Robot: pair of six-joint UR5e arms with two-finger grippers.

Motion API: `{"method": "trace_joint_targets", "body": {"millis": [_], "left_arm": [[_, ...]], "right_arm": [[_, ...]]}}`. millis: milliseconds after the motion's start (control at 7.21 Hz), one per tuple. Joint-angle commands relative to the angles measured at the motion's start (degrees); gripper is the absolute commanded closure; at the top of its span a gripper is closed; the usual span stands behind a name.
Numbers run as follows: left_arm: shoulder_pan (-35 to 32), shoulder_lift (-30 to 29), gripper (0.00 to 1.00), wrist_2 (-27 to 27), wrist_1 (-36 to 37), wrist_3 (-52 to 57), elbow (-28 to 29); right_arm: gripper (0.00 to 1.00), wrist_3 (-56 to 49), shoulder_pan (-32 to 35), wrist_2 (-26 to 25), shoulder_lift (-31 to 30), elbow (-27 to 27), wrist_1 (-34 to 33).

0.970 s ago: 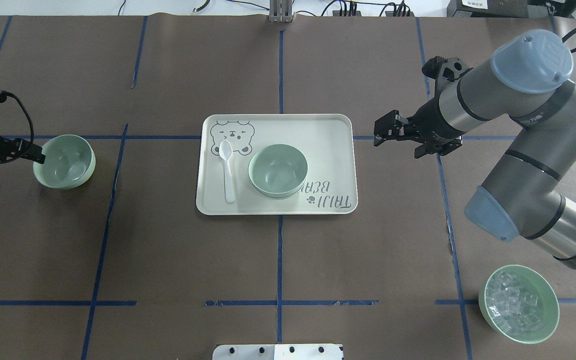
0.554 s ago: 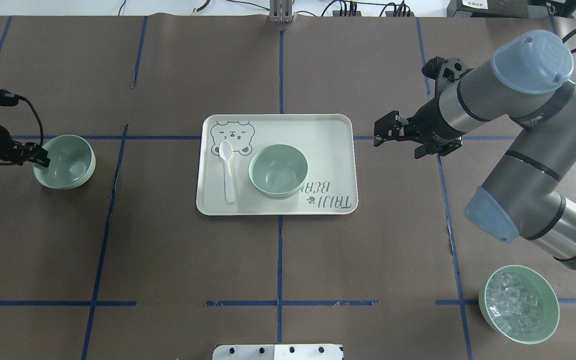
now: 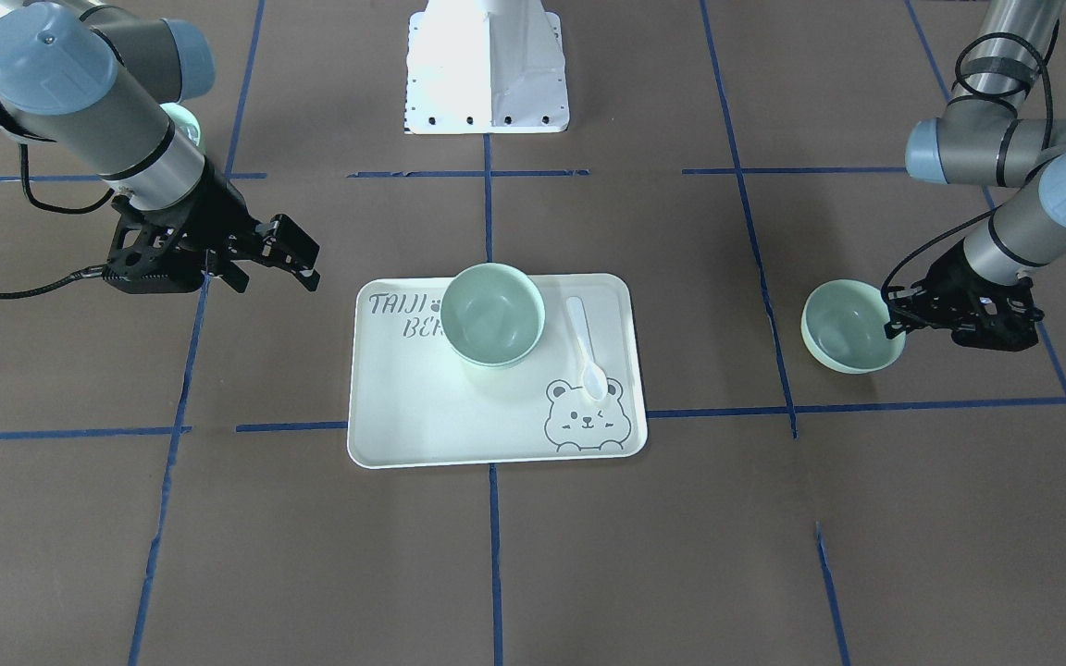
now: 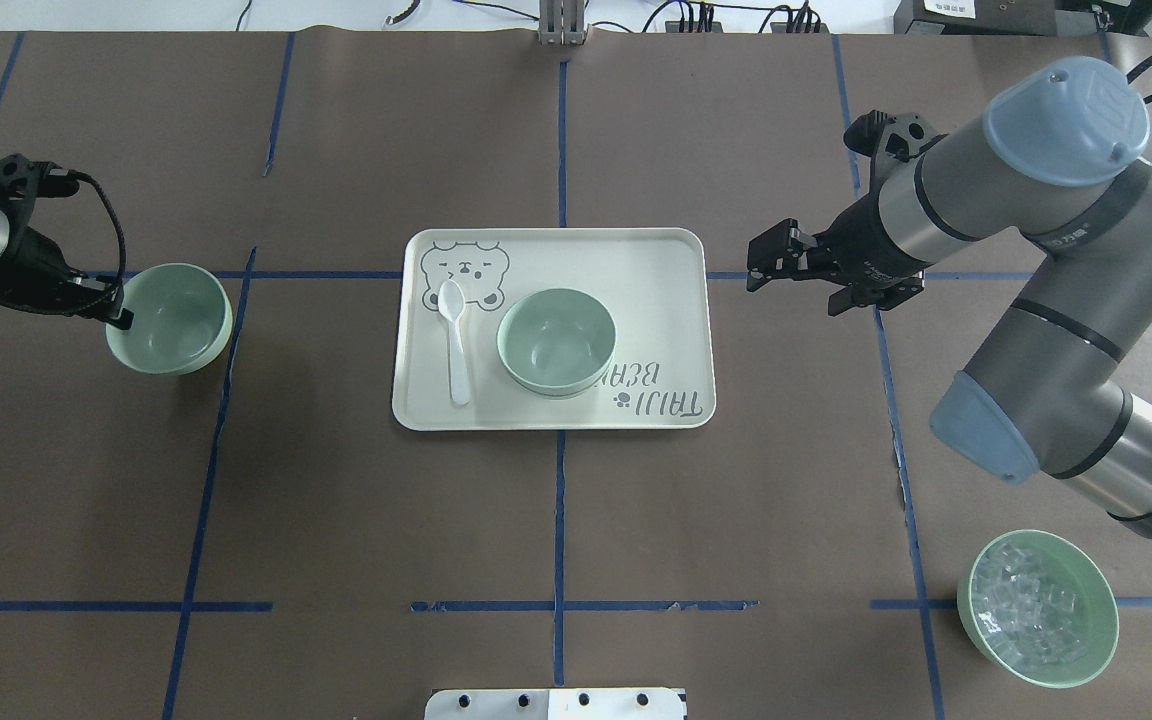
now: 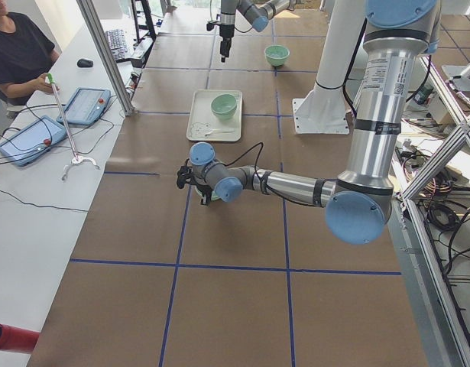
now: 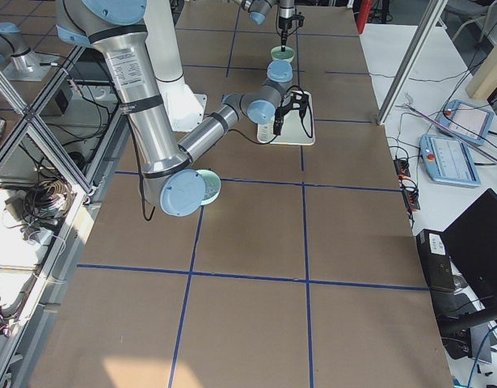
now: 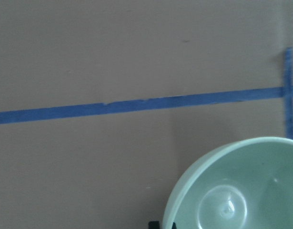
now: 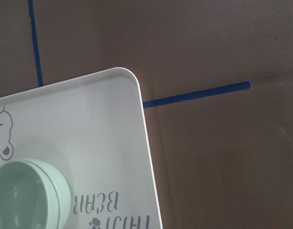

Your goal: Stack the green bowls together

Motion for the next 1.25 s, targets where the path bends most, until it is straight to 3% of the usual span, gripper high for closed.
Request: {"method": "trace_joint_targets", "body": {"millis": [0, 277, 554, 1109], "left_arm": [[1.69, -13.32, 1.0, -2.42, 5.84, -20.02, -2.28], [13.09, -25.02, 1.0, 7.19, 10.59, -33.87, 0.43], [17.96, -33.15, 1.0, 11.29, 12.98, -37.34, 5.36], [18.5, -33.26, 1.0, 12.7, 18.26, -37.26, 3.53]], "right_arm": [[0.0, -1.77, 2.61, 0.27, -3.79, 2.06, -0.13], [0.0, -14.99, 9.63, 5.62, -9.06, 1.72, -0.56], [0.0, -19.36, 10.98, 5.46, -10.23, 0.67, -0.39], [0.0, -19.37, 10.98, 5.46, -10.23, 0.67, -0.39]]}}
